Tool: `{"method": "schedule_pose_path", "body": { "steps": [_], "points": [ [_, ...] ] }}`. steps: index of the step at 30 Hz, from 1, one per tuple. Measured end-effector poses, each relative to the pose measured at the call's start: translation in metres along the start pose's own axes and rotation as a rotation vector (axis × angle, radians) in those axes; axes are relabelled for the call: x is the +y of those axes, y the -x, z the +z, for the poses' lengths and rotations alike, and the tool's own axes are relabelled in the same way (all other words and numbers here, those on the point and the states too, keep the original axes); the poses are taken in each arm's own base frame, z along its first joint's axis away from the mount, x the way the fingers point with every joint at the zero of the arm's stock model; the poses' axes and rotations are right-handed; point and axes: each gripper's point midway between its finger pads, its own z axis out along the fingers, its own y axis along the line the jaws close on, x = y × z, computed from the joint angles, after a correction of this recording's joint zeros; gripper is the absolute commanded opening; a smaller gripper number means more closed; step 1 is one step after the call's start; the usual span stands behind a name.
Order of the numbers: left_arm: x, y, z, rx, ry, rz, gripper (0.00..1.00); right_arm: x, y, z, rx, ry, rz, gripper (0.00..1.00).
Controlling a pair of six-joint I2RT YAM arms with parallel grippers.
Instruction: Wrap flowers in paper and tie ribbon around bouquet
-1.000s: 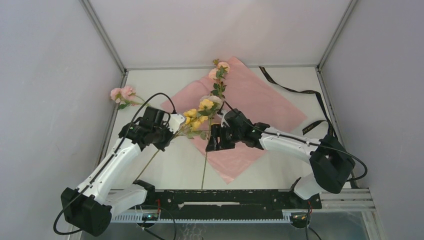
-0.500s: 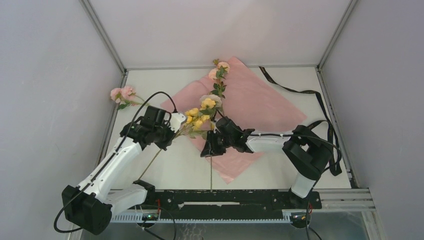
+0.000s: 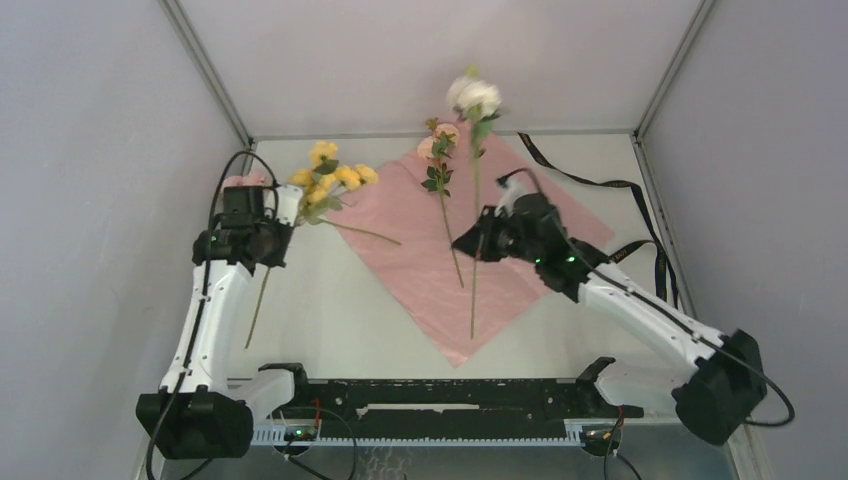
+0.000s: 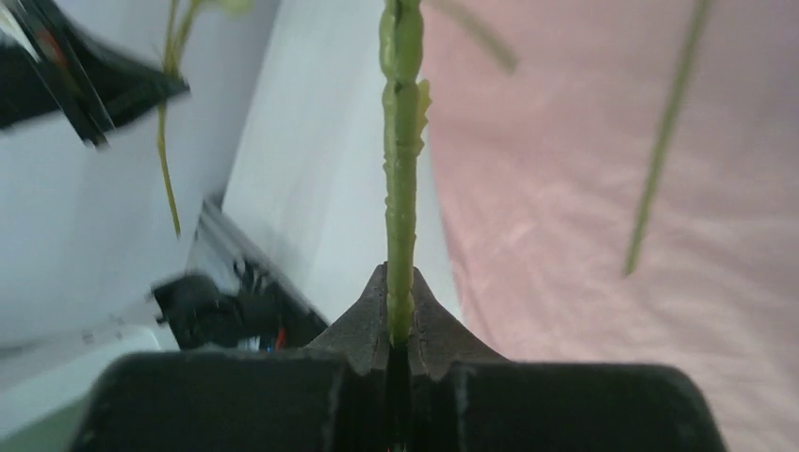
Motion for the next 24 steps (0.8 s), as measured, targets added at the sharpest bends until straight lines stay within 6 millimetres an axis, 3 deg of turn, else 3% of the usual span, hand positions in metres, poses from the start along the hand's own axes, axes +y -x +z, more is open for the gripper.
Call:
{"method": "schedule_pose_path", "body": {
  "steps": [3, 5, 6, 8, 11, 13, 18, 22, 24],
  "points": [
    [0.028, -0.003, -0.006, -0.007, 0.061, -0.084, 0.0, -0.009, 0.055, -0.029, -0.168, -0.021, -0.029, 0.0],
    [0.037, -0.006, -0.008, -0.009, 0.077, -0.129, 0.0, -0.019, 0.085, -0.034, -0.228, -0.054, -0.049, 0.0],
    [0.039, -0.006, -0.009, -0.014, 0.077, -0.149, 0.0, -0.027, 0.108, -0.028, -0.247, -0.078, -0.072, 0.0],
    [0.037, -0.003, -0.01, -0.03, 0.063, -0.18, 0.0, -0.035, 0.115, -0.018, -0.234, -0.097, -0.082, 0.01],
    [0.03, 0.01, -0.012, -0.083, 0.02, -0.233, 0.0, -0.056, 0.132, 0.017, -0.175, -0.142, -0.109, 0.05],
    [0.025, 0.022, -0.017, -0.132, -0.013, -0.272, 0.0, -0.075, 0.135, 0.045, -0.113, -0.182, -0.114, 0.14],
    [0.014, 0.046, -0.028, -0.227, -0.092, -0.349, 0.0, -0.128, 0.113, 0.086, 0.026, -0.27, -0.046, 0.62],
    [0.003, 0.061, -0.03, -0.277, -0.167, -0.4, 0.0, -0.164, 0.085, 0.095, 0.142, -0.362, -0.01, 0.74],
    [-0.002, 0.068, -0.032, -0.3, -0.202, -0.426, 0.0, -0.17, 0.083, 0.091, 0.166, -0.405, -0.024, 0.76]
  ]
}}
